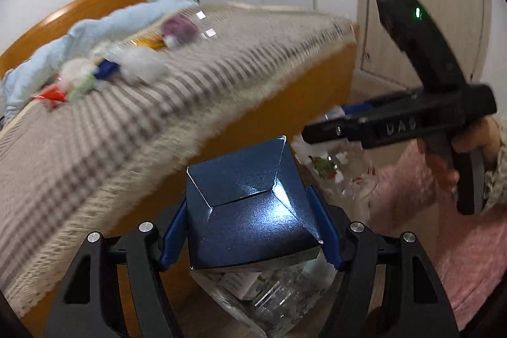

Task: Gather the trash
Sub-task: 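Carry the blue box and clear bottle with both tools toward the bin, then open the left tool over the bin to drop the blue box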

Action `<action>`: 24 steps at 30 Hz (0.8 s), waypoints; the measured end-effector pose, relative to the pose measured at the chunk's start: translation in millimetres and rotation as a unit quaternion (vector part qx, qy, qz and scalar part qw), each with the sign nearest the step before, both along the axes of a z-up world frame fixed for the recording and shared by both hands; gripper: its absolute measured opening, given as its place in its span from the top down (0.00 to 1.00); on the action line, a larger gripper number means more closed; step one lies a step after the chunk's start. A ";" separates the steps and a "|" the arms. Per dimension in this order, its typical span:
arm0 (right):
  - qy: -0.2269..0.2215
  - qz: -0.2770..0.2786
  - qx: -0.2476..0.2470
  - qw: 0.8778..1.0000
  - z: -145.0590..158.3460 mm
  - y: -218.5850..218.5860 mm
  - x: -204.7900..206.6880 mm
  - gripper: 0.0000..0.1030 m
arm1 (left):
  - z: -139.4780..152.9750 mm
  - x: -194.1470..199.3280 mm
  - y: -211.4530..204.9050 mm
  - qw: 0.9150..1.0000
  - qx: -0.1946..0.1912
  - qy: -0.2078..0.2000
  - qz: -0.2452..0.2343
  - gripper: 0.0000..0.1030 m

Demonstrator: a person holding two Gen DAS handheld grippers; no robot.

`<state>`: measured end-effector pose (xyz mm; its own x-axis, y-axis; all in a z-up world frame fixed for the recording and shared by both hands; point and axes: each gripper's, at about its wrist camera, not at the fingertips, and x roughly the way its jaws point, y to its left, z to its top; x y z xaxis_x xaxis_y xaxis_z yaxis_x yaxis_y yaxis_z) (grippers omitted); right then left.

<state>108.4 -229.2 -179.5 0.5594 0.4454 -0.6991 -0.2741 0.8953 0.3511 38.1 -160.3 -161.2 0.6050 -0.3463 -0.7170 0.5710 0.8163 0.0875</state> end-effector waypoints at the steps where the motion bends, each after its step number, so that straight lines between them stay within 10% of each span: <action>1: 0.001 -0.002 -0.003 1.000 -6.0 -1.3 -0.6 0.44 | -6.5 3.2 -2.4 1.000 0.003 0.008 -0.003 0.35; 24: 0.056 -0.067 0.008 0.996 -63.4 -66.5 27.8 0.44 | -172.6 26.9 -91.8 0.974 0.112 0.105 -0.167 0.35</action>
<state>136.3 -295.6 -243.0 0.5339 0.3839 -0.7534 -0.1107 0.9151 0.3878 65.0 -252.1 -333.8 0.3175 -0.3195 -0.8928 0.8262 0.5552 0.0951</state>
